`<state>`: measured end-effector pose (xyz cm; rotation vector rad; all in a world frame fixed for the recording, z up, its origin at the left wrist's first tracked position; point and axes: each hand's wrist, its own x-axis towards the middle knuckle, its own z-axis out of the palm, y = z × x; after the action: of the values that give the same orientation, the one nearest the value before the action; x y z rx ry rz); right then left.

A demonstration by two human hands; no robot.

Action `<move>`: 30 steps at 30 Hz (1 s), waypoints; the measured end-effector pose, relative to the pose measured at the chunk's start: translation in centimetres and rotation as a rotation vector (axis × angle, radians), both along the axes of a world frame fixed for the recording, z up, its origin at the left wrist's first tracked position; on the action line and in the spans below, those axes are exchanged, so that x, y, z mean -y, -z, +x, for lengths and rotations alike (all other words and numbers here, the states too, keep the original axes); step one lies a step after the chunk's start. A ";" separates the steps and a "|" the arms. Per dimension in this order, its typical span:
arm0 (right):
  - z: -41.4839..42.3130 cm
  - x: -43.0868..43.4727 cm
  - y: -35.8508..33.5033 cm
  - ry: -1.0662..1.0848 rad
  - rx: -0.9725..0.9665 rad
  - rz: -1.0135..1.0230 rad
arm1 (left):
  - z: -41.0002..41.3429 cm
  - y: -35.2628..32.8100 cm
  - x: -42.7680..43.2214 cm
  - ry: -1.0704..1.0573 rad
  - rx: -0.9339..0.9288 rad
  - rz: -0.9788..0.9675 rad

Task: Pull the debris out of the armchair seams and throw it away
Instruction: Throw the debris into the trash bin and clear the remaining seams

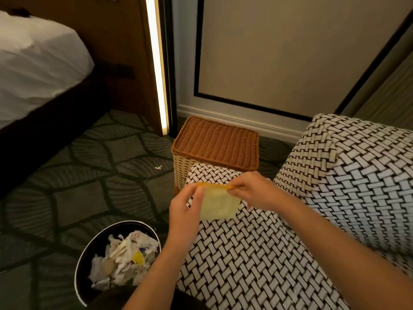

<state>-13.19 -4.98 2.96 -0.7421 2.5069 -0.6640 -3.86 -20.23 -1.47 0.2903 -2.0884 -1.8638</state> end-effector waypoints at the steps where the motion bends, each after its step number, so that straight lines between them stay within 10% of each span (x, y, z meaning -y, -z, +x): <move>1: -1.6 0.3 0.7 0.046 -0.034 -0.030 | -1.4 0.4 0.3 -0.007 0.007 0.043; 8: -10.1 3.6 5.0 0.491 -0.355 -0.353 | -9.4 5.5 -0.1 -0.055 0.177 -0.158; 11: -14.0 4.7 7.2 0.475 -0.428 -0.321 | -11.4 6.5 -1.1 -0.001 0.135 -0.547; 15: -18.4 5.1 11.5 0.472 -0.497 -0.142 | -14.1 6.6 -1.0 -0.027 0.142 -0.566; 24: -20.4 4.1 15.7 0.181 -0.198 0.445 | -15.6 7.0 -0.7 -0.029 0.143 -0.527; 30: -19.3 4.3 15.0 0.300 -0.094 0.407 | -15.5 6.8 -0.4 -0.005 0.134 -0.517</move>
<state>-32.54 -9.28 -12.08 -0.2579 2.7422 -0.1969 -19.41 -19.84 -8.26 0.2936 -2.5586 -1.2622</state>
